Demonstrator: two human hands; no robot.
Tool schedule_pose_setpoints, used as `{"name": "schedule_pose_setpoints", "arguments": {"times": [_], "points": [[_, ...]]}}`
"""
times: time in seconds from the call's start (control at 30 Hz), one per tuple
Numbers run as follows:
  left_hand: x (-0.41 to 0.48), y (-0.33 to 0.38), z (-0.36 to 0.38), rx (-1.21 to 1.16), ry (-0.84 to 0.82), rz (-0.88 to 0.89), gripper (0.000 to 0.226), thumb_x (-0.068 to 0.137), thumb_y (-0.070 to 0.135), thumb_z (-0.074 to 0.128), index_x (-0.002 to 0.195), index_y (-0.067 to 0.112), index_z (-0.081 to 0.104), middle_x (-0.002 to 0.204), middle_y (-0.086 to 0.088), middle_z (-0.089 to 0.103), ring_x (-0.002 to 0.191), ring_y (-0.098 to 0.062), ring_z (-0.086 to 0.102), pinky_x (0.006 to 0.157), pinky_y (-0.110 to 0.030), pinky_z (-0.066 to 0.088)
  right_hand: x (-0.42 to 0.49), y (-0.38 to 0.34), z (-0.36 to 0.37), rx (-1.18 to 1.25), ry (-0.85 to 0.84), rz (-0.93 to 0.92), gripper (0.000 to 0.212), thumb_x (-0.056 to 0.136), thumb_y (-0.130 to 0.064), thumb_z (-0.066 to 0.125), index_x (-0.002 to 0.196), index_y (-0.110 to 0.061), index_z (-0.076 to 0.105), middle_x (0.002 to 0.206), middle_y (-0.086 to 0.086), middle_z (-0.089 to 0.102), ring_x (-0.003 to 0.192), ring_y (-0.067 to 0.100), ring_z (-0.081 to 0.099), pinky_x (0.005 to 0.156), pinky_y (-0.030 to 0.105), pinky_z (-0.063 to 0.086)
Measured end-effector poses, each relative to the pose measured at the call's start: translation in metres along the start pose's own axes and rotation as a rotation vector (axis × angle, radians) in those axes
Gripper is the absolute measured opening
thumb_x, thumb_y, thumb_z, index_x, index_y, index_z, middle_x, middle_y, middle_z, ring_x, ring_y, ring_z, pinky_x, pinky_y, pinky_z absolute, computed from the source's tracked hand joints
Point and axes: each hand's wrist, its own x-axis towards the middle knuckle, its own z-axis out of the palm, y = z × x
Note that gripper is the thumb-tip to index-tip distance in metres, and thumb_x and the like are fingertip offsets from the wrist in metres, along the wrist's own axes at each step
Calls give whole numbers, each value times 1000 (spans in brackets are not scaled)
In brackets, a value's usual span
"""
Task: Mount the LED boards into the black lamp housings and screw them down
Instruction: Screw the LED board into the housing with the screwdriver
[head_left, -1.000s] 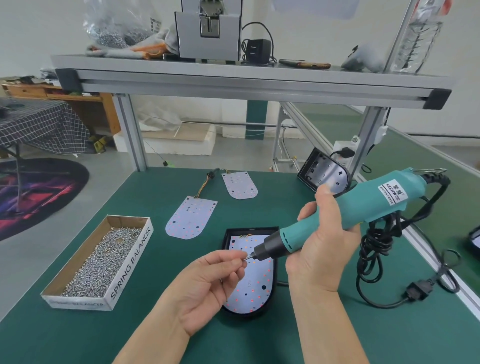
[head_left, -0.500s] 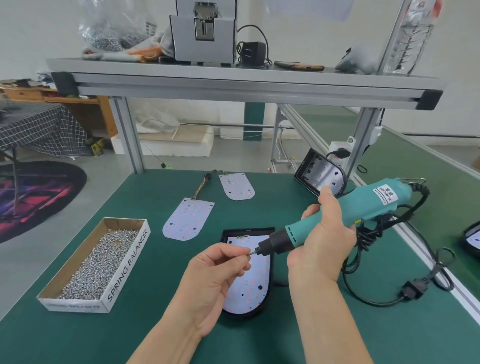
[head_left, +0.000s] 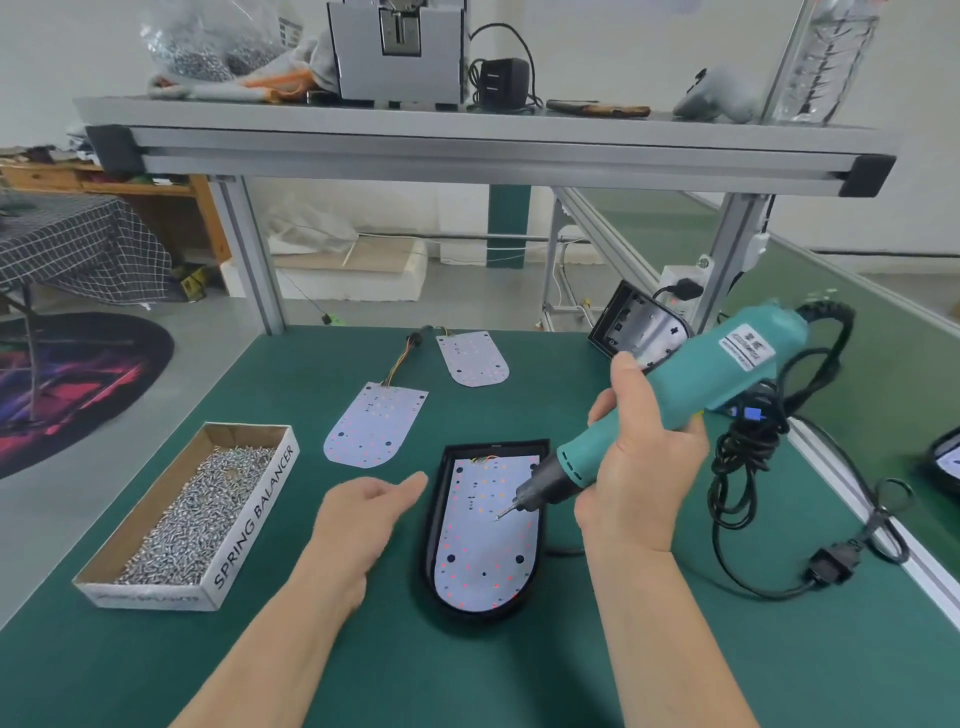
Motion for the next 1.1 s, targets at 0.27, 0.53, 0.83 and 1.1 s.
{"name": "schedule_pose_setpoints", "arguments": {"times": [0.27, 0.53, 0.83, 1.1], "points": [[23, -2, 32, 491, -84, 127, 73, 56, 54, 85, 56, 21, 19, 45, 11, 17, 53, -19, 20, 53, -28, 14, -16, 27, -6, -306, -251, -107, 25, 79, -23, 76, 65, -18, 55, 59, 3, 48, 56, 18, 43, 55, 24, 43], [19, -2, 39, 253, -203, 82, 47, 65, 34, 86, 84, 6, 52, 81, -4, 49, 69, -19, 42, 62, -29, 32, -18, 35, -14, -390, -232, -128, 30, 80, -23, 75, 73, -2, 55, 58, -1, 50, 56, 17, 45, 54, 26, 44], [17, -2, 46, 135, -265, 11, 56, 67, 28, 81, 108, -7, 64, 101, -19, 69, 82, -20, 57, 78, -35, 42, -20, 41, -16, -408, -231, -140, 29, 80, -23, 75, 71, -3, 55, 56, -10, 51, 54, 14, 45, 54, 26, 43], [13, -2, 51, 110, -256, 11, 44, 78, 19, 79, 108, -9, 64, 110, -22, 71, 87, -27, 68, 78, -38, 51, -21, 43, -15, -412, -305, -148, 33, 81, -22, 75, 74, 1, 53, 58, -7, 50, 56, 15, 45, 57, 28, 43]]}}
